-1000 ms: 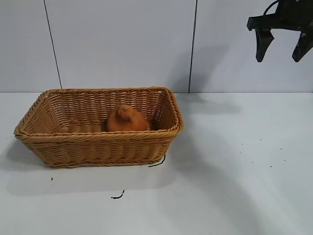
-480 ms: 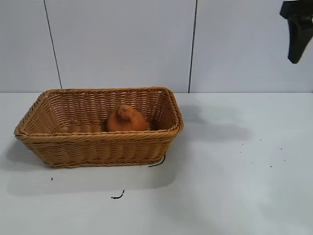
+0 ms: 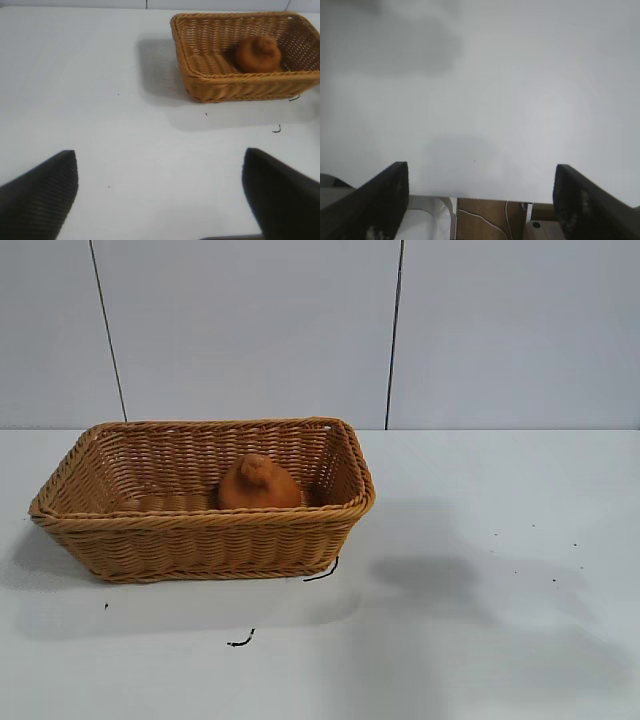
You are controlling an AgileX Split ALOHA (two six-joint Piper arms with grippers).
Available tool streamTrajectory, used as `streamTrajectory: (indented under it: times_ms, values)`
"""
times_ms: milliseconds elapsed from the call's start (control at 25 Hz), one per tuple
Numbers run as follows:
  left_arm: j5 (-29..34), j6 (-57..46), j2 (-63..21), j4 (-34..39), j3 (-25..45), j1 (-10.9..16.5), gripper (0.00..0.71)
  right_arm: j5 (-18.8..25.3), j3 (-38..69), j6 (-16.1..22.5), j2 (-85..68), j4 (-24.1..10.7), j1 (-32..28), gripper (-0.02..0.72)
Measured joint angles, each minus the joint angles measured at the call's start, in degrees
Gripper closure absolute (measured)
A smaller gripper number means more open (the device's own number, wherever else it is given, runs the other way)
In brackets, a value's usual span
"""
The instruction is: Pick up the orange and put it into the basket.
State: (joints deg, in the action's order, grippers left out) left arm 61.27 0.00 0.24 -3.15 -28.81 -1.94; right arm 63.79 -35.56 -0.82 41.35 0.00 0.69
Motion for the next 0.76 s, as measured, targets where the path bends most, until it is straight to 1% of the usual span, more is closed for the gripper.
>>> streamTrajectory:
  times_ms: [80, 160, 280, 480, 560, 760]
  values:
    - [0.0, 0.0, 0.0, 0.0, 0.0, 0.0, 0.071, -2.6, 3.2, -0.1, -8.4, 0.0, 0.0, 0.135]
    - [0.0, 0.0, 0.0, 0.0, 0.0, 0.0, 0.071, -4.2, 6.0, -0.1, -15.7, 0.0, 0.0, 0.135]
    - [-0.1, 0.0, 0.0, 0.0, 0.0, 0.0, 0.071, -5.1, 6.8, -0.2, -25.4, 0.0, 0.0, 0.135]
    - [-0.1, 0.0, 0.0, 0.0, 0.0, 0.0, 0.071, -5.3, 6.9, -0.2, -38.8, 0.4, 0.0, 0.135]
    - [-0.1, 0.0, 0.0, 0.0, 0.0, 0.0, 0.071, -5.2, 6.9, -0.2, -41.2, 0.4, 0.0, 0.135]
    - [-0.1, 0.0, 0.0, 0.0, 0.0, 0.0, 0.071, -5.3, 6.9, -0.2, -41.5, 0.4, 0.0, 0.135]
